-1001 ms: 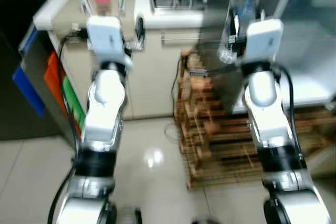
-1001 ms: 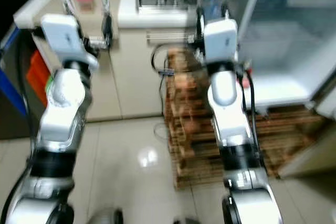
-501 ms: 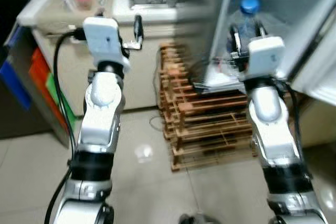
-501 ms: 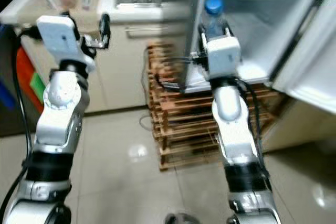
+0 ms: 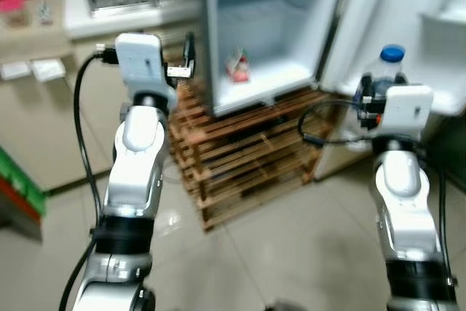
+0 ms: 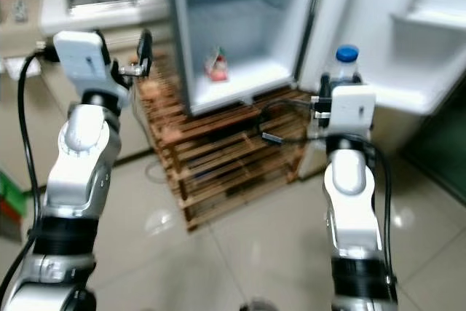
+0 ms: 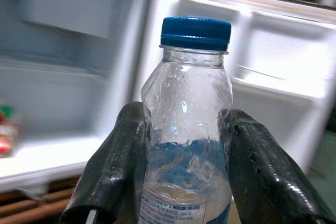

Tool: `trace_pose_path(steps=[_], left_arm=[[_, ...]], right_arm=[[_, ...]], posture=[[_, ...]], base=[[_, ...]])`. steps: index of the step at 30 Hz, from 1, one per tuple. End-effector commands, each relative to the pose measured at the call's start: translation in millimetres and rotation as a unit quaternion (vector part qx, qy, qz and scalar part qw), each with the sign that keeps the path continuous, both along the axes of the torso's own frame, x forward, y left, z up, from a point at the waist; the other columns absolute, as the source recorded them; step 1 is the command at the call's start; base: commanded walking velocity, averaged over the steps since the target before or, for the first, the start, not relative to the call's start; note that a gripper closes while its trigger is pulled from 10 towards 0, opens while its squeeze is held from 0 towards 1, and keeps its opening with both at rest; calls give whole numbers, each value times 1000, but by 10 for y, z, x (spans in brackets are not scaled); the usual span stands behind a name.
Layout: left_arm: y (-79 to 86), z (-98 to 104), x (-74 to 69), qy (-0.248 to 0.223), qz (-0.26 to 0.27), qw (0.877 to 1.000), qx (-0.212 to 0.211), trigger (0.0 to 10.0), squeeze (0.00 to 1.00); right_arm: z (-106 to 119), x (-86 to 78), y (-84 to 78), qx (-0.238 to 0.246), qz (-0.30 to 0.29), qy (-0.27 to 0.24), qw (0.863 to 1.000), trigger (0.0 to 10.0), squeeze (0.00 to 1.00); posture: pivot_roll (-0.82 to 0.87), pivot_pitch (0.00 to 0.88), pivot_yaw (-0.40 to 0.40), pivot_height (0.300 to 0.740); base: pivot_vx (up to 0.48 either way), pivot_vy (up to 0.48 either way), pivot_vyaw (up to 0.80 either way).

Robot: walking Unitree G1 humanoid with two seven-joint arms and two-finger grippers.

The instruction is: Restocking fridge

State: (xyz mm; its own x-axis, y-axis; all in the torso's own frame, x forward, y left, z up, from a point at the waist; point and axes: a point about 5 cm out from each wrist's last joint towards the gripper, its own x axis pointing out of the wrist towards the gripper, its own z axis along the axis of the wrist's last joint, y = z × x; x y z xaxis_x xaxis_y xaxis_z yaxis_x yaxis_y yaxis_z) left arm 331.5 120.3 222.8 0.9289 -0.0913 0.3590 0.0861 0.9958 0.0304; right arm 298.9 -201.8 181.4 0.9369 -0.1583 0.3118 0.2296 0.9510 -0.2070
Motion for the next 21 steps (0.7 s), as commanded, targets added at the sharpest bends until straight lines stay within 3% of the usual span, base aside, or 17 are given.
trace_pose_path(steps=[1, 11, 21], left_arm=[[57, -49, -2, 10, -1, 1000, 5, 10000, 0], [35, -65, -37, 7, -21, 1000, 13, 10000, 0], [-7, -83, -42, 11, -54, 998, 10, 10000, 0]], right_arm=[[45, -4, 82, 8, 21, -14, 1000, 10000, 0], [-22, -46, 121, 2, 28, 3, 1000, 10000, 0], [-45, -35, 101, 6, 24, 5, 1000, 10000, 0]], posture=[[-117, 0, 0, 740], [-108, 0, -5, 740], [-112, 0, 8, 740]], base=[[0, 0, -538], [0, 0, -54], [0, 0, -732]])
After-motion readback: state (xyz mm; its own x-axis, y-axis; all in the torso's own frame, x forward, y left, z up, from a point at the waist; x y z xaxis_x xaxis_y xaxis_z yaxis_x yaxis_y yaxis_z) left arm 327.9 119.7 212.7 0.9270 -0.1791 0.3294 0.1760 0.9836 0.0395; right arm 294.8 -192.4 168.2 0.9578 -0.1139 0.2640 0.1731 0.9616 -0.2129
